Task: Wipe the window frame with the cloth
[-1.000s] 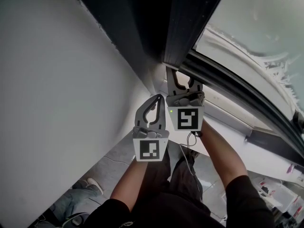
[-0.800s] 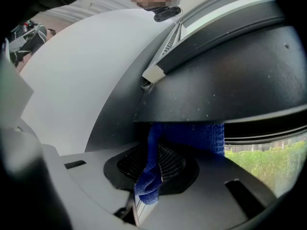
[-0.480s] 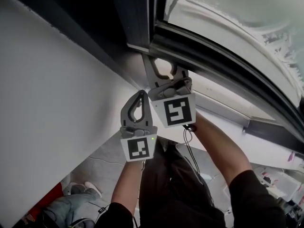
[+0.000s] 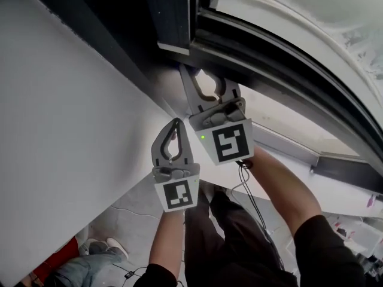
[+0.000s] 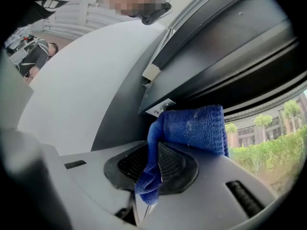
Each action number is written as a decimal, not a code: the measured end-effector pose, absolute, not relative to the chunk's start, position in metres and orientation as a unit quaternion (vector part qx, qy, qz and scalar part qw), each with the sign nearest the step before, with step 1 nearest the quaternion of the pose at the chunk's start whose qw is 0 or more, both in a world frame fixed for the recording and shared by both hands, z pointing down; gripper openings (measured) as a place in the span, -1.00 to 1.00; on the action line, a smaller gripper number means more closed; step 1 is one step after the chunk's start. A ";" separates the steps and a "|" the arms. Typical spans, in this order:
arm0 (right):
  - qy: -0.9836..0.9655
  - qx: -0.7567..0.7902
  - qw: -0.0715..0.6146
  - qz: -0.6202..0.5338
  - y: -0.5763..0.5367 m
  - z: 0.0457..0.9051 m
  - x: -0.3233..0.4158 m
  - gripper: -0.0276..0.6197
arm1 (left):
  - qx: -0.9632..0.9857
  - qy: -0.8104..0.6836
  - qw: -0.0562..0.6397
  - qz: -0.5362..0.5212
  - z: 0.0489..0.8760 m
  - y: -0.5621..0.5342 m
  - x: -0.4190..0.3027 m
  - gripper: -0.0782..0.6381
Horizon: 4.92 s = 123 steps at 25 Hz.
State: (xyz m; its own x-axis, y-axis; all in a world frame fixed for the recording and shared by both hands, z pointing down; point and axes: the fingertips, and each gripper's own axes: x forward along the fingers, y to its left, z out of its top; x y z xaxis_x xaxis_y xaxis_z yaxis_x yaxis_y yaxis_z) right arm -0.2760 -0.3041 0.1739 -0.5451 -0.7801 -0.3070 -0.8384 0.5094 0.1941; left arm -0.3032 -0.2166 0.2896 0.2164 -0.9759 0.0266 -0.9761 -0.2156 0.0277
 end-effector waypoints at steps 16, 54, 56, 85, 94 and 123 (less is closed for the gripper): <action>0.870 -0.461 0.094 0.147 -0.304 0.231 -0.277 -0.78 | 0.796 -0.605 0.015 -0.007 0.340 -0.212 -0.289 -0.77; 0.878 -0.389 0.178 0.215 -0.293 0.283 -0.286 -0.79 | 0.786 -0.615 -0.045 -0.045 0.462 -0.224 -0.282 -0.77; 0.876 -0.392 0.178 0.215 -0.293 0.290 -0.287 -0.79 | 0.786 -0.613 -0.054 -0.050 0.467 -0.225 -0.284 -0.77; 0.874 -0.396 0.171 0.223 -0.295 0.339 -0.295 -0.79 | 0.773 -0.623 -0.098 -0.063 0.489 -0.235 -0.293 -0.77; 0.881 -0.394 0.134 0.225 -0.298 0.381 -0.293 -0.79 | 0.783 -0.612 -0.094 -0.062 0.511 -0.237 -0.275 -0.77; 0.915 -0.359 0.063 0.172 -0.296 0.473 -0.288 -0.79 | 0.747 -0.657 -0.096 0.028 0.562 -0.246 -0.293 -0.77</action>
State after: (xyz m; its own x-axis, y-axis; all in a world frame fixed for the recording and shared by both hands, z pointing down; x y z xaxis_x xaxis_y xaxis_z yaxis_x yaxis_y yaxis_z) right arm -0.2884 -0.2959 0.4730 -0.7340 -0.6353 -0.2399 -0.6791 0.6827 0.2698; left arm -0.2927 -0.2458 0.5622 0.1355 -0.9872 -0.0839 -0.9763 -0.1186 -0.1812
